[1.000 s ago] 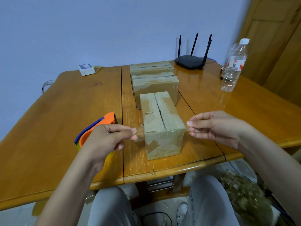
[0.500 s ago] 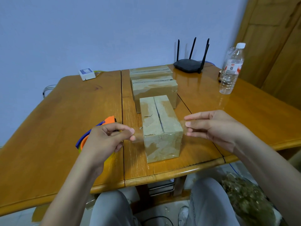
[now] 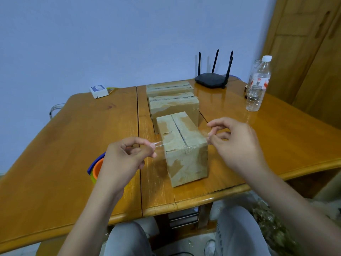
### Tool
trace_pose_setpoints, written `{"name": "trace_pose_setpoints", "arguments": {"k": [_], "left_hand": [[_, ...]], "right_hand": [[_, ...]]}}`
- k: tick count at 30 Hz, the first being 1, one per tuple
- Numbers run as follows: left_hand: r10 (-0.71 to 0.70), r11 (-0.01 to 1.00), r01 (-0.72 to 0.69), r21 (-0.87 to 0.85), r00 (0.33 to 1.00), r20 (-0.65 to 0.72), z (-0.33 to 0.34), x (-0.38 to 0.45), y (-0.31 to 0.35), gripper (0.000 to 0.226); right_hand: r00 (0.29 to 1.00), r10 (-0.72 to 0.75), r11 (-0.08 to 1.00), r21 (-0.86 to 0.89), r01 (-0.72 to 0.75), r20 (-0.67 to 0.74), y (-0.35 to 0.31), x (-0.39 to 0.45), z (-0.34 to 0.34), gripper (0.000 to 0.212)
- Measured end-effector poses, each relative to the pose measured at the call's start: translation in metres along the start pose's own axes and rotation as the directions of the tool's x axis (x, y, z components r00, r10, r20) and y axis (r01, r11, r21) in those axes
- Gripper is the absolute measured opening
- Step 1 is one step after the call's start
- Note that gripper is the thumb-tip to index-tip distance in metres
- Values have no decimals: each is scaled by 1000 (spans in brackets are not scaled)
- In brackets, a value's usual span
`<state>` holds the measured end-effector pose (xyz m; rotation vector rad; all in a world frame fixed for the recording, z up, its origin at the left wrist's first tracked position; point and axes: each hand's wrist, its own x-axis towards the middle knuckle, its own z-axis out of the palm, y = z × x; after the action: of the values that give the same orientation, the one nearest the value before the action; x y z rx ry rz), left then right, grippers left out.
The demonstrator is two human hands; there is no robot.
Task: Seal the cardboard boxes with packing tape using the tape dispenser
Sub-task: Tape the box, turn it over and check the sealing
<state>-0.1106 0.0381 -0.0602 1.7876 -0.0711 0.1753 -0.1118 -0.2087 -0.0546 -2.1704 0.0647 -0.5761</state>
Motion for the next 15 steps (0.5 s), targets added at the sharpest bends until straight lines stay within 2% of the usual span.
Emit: {"name": "trace_pose_setpoints", "arguments": {"k": [4,9,12,15], "left_hand": [[62,998,-62,17,998,-28,4,-3,2,5],[118,991,-116,60,993,-25,9,-9,8,5],[125,991,-123,48,992,-26,12,-9,11,8],[65,998,-65,8,996,-63,11,-5,9,11]], "right_hand": [[975,-189,981,-70,182,-116,2,-11,6,28],[880,-425,903,-169,396,-210,8,-20,16,31],[860,-466,883,-165,438,-208,8,-25,21,28],[866,-476,875,-178,449,-153,6,-26,25,27]]}}
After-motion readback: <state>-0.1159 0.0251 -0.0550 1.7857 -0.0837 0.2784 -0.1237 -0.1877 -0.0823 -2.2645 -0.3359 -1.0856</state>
